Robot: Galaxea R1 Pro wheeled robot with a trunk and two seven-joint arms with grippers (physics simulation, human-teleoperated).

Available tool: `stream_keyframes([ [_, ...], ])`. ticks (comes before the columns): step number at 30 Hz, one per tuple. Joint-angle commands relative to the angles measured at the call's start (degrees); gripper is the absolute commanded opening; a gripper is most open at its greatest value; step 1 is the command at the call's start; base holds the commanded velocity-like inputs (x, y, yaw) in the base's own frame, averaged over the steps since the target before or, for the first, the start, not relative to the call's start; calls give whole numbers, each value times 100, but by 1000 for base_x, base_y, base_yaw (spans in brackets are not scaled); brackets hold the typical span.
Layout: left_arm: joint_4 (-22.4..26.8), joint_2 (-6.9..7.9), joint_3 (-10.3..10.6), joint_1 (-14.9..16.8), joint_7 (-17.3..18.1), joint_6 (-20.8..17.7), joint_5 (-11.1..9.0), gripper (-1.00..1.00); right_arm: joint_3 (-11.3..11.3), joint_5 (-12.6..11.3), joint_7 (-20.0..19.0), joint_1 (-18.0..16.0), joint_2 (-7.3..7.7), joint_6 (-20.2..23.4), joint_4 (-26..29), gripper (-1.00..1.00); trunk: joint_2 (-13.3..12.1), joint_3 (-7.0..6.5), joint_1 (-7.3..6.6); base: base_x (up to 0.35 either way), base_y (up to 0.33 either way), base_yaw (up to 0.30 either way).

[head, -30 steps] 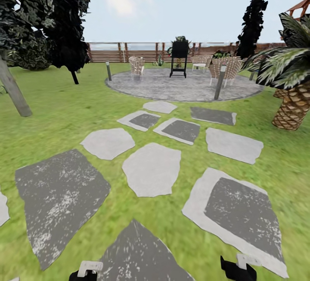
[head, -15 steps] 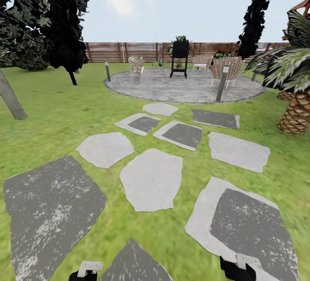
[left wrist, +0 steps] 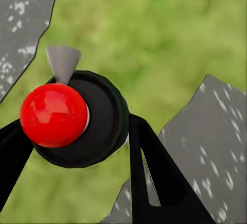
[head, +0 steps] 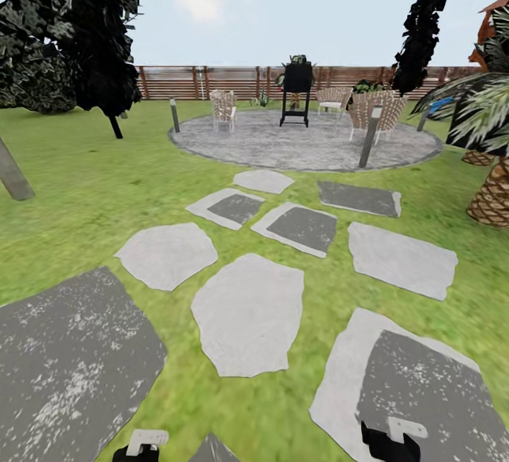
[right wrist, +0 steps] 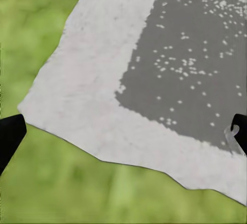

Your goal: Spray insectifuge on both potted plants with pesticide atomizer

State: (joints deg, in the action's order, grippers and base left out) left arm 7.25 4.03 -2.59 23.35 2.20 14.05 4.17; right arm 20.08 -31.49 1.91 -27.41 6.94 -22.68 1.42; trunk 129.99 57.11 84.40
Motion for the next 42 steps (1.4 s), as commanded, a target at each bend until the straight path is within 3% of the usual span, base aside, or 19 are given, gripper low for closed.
stream_keyframes([
  [1, -4, 1, -31, 3, 17, 19, 39, -100, 49, -33, 20, -1, 0, -9, 1, 100, 2, 5, 2, 337, 0, 0],
  [42, -4, 1, -31, -6, 17, 28, 24, -100, 49, -33, 20, -1, 0, -9, -1, 100, 2, 5, 2, 337, 0, 0],
])
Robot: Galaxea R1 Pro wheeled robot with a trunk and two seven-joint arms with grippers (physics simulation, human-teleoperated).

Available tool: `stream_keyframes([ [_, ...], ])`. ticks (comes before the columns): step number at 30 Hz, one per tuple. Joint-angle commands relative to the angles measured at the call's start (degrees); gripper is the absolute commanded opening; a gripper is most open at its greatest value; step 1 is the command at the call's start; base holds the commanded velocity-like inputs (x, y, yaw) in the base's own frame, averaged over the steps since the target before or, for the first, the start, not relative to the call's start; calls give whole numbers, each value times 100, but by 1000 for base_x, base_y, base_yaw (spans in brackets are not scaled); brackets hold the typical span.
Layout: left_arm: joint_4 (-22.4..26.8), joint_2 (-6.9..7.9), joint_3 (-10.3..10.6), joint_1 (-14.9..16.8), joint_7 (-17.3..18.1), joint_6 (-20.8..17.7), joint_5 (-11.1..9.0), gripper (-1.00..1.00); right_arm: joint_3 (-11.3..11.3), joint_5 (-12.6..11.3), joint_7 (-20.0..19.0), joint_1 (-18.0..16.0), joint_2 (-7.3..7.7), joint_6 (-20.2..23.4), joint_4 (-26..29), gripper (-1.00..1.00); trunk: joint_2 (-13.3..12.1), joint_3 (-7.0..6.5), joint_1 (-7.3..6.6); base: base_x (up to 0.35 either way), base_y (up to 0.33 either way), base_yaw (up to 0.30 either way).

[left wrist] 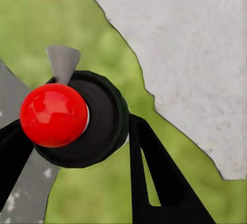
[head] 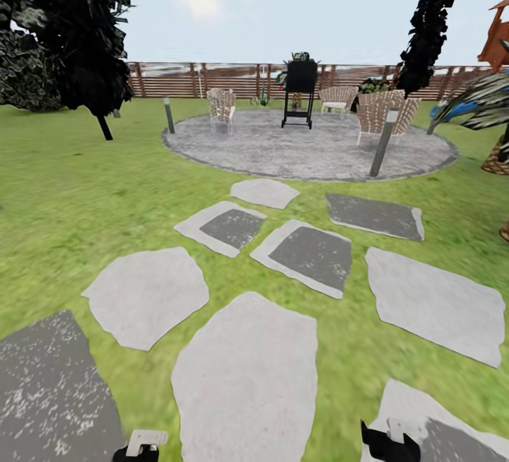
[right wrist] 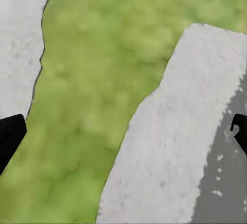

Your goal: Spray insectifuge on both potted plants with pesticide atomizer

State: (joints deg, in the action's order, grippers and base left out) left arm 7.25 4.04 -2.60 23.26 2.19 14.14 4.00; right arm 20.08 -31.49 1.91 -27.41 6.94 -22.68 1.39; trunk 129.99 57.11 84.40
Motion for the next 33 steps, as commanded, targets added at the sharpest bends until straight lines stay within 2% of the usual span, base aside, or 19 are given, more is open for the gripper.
stream_keyframes([
  [1, -4, 0, -30, 3, 16, 19, 42, -100, 49, -33, 20, -1, 0, -9, 2, 100, 2, 5, 2, 336, 0, 0],
  [33, -4, 0, -35, 3, 11, 19, 40, -100, 49, -33, 20, -1, 0, -9, 2, 100, 2, 5, 2, 336, 0, 0],
])
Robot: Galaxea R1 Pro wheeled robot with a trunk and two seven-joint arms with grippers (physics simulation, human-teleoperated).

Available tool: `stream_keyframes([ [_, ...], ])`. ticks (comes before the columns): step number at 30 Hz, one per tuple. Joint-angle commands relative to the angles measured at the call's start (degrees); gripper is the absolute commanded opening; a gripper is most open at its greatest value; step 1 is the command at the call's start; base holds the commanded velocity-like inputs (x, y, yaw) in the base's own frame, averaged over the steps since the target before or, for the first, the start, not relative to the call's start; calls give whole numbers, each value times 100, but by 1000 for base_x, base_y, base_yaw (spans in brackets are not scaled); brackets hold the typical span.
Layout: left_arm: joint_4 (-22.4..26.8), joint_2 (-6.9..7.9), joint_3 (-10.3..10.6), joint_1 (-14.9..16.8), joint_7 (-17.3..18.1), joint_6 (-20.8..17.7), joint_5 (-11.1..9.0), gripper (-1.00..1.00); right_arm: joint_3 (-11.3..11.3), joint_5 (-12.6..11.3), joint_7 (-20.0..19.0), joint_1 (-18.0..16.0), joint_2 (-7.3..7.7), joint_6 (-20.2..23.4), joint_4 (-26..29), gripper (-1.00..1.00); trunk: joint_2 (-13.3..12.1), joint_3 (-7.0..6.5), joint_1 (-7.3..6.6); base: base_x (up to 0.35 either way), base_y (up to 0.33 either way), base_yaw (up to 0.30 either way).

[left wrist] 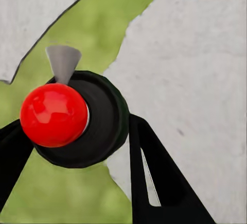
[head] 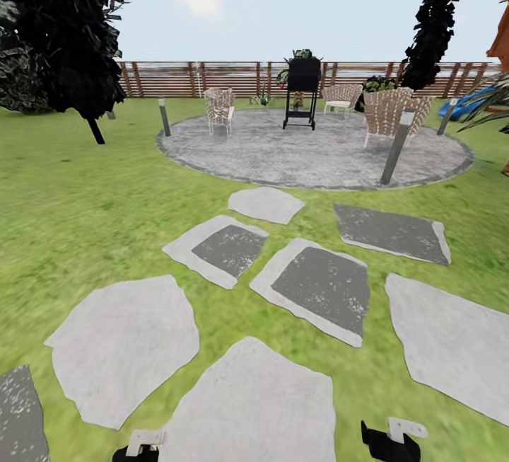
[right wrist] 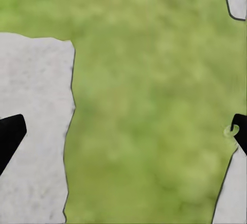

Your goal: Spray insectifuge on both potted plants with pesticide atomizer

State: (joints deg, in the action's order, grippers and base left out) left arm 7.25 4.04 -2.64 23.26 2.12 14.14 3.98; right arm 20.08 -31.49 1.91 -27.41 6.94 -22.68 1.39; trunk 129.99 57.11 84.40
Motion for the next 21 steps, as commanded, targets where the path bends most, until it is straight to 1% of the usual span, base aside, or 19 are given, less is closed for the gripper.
stream_keyframes([
  [1, -4, 0, -33, 3, 19, 19, 41, -100, 49, -33, 20, -1, 0, -9, 2, 100, 2, 5, 2, 337, 0, 0],
  [21, 0, 18, -37, 3, 18, 19, 42, -100, 49, -33, 14, -1, 0, -3, 2, 100, 2, 5, 2, 336, 0, 0],
])
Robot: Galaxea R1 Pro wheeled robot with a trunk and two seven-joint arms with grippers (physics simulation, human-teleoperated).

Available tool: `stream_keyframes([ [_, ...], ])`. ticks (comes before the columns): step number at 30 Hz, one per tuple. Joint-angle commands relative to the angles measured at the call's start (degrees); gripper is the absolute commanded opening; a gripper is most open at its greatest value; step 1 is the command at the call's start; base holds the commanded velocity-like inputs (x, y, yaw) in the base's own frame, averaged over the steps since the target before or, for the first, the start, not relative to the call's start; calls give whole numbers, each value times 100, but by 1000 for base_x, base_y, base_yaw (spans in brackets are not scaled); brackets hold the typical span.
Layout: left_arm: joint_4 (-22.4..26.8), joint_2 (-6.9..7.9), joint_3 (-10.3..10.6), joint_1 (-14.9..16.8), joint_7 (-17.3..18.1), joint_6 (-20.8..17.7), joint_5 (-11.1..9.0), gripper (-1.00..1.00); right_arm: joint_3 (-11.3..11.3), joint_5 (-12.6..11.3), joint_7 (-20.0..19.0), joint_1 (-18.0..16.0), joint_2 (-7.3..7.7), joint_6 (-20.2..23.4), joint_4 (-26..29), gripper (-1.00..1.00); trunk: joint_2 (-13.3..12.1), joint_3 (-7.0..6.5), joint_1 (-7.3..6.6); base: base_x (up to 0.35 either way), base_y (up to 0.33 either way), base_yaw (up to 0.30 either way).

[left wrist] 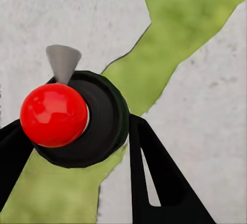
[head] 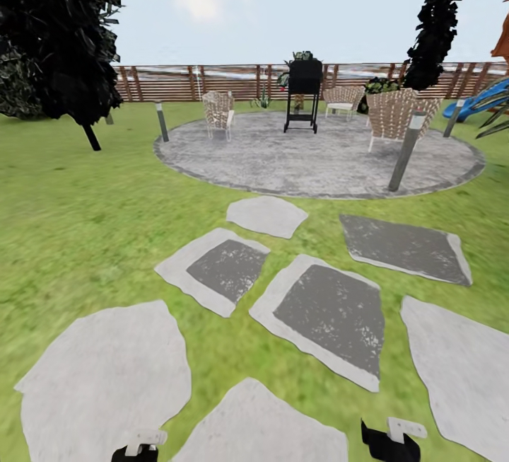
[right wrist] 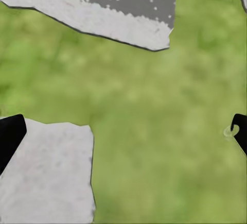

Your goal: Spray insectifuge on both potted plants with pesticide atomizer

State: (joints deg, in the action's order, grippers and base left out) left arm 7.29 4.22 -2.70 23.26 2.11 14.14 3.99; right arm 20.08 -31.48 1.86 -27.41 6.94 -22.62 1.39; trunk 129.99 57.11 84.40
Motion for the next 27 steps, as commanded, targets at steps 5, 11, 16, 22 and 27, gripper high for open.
stream_keyframes([
  [5, 3, 86, -119, 3, 3, 19, 41, -100, 49, -27, 17, 15, 8, -13, 2, 100, 2, 5, 2, 336, 0, 0],
  [11, 9, 105, -209, 3, -1, 19, 41, -100, 49, -25, 16, 54, 9, -14, 2, 100, 2, 5, 2, 336, 0, 0],
  [16, 9, 106, -213, 3, 0, 19, 41, -100, 49, -25, 16, 58, 9, -14, 2, 100, 2, 5, 2, 336, 0, 0],
  [22, 7, 106, -213, 3, -2, 19, 41, -100, 49, -25, 18, 56, 9, -14, 2, 100, 2, 5, 2, 336, 0, 0],
  [27, 6, 106, -213, 3, 0, 19, 41, -100, 54, -25, 17, 60, 4, -14, 2, 100, 2, 5, 2, 336, 0, 0],
])
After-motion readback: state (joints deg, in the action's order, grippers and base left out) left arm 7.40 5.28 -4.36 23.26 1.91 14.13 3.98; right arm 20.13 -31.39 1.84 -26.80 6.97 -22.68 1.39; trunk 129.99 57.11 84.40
